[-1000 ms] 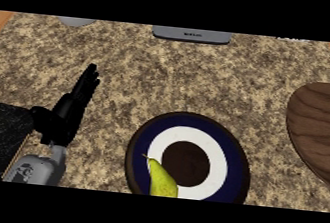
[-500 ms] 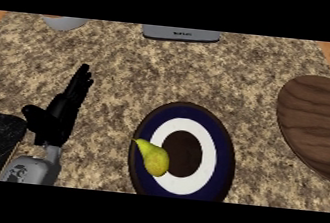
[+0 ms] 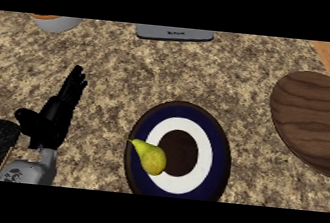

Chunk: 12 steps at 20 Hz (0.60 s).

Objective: Pick the lemon from the plate and place it in the bowl

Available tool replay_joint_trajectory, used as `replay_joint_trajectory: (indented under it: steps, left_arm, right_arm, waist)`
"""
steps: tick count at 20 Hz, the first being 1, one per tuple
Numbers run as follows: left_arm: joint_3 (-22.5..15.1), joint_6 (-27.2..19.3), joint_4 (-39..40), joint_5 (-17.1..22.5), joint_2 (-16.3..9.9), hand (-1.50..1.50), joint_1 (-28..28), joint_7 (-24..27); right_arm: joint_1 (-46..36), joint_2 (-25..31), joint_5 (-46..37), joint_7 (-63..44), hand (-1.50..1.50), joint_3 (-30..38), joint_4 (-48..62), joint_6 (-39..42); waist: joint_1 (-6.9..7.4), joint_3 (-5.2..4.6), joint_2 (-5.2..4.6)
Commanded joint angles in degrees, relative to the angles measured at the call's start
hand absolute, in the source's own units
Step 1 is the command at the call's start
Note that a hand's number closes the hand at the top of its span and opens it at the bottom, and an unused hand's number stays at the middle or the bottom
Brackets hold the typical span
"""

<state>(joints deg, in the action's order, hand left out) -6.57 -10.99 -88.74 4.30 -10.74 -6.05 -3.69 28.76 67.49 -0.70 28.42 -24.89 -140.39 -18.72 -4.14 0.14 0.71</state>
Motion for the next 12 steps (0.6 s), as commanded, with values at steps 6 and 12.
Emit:
replay_joint_trajectory:
  steps: [6,12]
  left_arm:
    - [1.0,1.2,0.7,0.3,-1.0,0.00,0.2,0.4]
    - [-0.3,1.8,-1.4,0.4,-0.1,0.00,0.1,-0.8]
  right_arm:
    - [5.3,3.3,19.2,-0.2,1.50,24.4,1.0,4.7]
    - [2.0,4.6,31.6,-6.0,1.50,41.2,7.4,15.2]
  waist:
    - [0.70,-0.14,-0.29]
    - [1.97,-0.24,-0.28]
